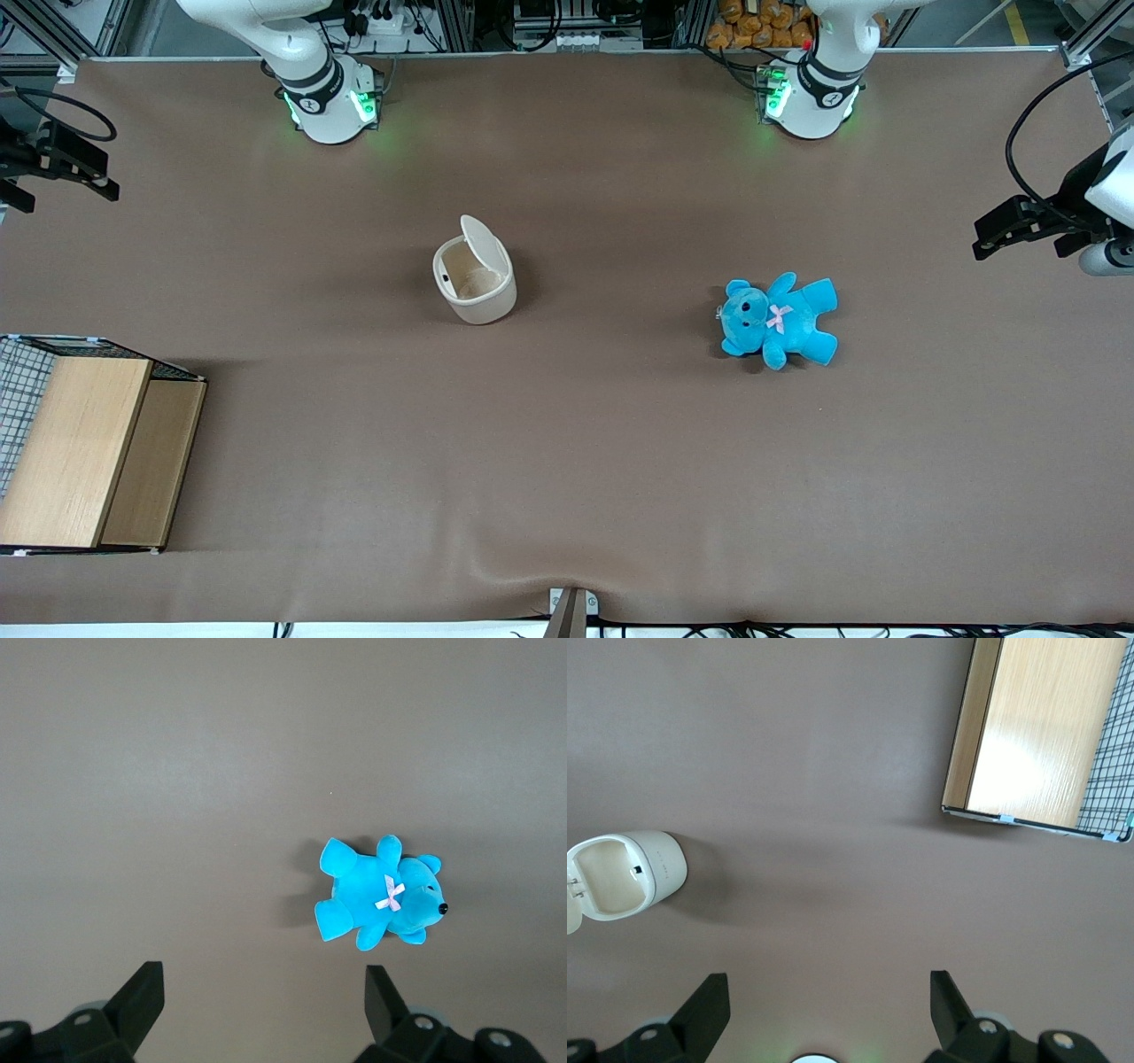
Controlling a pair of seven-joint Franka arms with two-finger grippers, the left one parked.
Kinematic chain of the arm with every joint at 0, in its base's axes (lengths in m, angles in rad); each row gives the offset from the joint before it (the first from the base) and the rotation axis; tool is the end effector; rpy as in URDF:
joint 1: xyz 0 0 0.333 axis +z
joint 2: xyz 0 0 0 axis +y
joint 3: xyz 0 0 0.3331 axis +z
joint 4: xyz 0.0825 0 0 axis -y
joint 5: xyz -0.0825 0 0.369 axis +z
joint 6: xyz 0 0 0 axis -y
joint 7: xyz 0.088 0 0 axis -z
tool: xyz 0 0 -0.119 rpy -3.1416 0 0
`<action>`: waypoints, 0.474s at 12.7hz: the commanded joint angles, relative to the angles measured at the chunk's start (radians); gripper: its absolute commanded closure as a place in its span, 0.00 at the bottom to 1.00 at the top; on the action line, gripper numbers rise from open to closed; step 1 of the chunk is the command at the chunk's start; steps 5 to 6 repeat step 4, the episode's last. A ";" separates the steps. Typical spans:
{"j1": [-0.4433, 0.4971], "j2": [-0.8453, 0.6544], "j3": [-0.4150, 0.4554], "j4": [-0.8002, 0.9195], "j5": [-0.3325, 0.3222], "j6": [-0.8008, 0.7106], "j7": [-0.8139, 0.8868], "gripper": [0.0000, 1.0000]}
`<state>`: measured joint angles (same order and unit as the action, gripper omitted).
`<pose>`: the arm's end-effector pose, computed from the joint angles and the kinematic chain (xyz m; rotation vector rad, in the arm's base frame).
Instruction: Open trash can with right arm
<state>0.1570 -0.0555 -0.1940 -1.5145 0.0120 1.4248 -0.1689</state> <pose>0.5052 -0.0206 0.6709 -3.1081 -0.2084 0.0510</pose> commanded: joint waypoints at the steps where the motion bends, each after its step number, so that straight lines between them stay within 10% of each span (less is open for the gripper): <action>1: -0.005 -0.006 -0.005 0.013 0.013 -0.007 0.012 0.00; 6: -0.005 -0.003 -0.004 0.014 0.009 -0.007 0.012 0.00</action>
